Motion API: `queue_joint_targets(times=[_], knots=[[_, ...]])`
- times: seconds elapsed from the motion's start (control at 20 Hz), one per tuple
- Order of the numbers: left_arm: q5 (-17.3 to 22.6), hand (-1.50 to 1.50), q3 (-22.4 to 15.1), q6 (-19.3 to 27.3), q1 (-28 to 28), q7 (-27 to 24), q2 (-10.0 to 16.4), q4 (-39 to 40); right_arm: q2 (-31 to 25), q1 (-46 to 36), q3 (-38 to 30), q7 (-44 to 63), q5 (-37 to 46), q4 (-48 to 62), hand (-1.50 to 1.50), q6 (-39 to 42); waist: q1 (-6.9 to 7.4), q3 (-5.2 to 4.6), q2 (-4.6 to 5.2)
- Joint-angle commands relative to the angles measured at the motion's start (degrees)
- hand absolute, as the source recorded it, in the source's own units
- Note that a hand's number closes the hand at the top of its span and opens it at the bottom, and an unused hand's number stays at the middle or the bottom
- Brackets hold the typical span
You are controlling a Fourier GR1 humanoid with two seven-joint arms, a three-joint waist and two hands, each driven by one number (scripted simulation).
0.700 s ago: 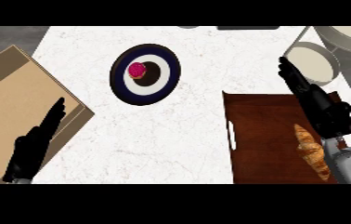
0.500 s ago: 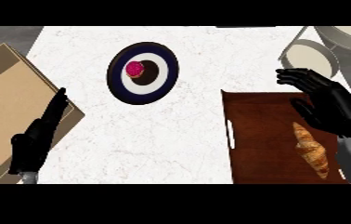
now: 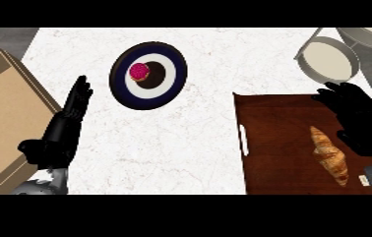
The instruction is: Pick the croissant from the tray and place it in the tiered basket
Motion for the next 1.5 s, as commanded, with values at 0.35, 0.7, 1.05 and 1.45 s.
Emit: queue_joint_targets(times=[0.35,0.7,1.05,1.45], knots=[[-2.16,0.00,-1.49,2.78,-2.88,0.72,-3.20,1.40,-22.68,0.40,-13.71,-0.63,-5.05,12.52,-1.50,39.76,0.12,-0.45,-0.50],[-3.49,0.00,-2.85,4.27,-2.68,1.37,-4.78,2.46,-31.94,-4.38,-22.30,0.15,11.86,-2.16,-1.50,41.22,-0.79,-0.42,-1.41],[-3.77,0.00,-3.05,4.24,-4.24,1.28,-5.89,4.48,-26.93,-3.23,-26.40,-2.36,31.15,-19.62,-1.50,40.14,-0.66,-0.42,-0.99],[-5.82,0.00,-4.09,5.38,-6.06,2.54,-7.22,4.02,-20.31,3.69,-27.57,-11.70,48.20,-28.87,-1.50,39.10,0.73,-0.54,-0.91]])
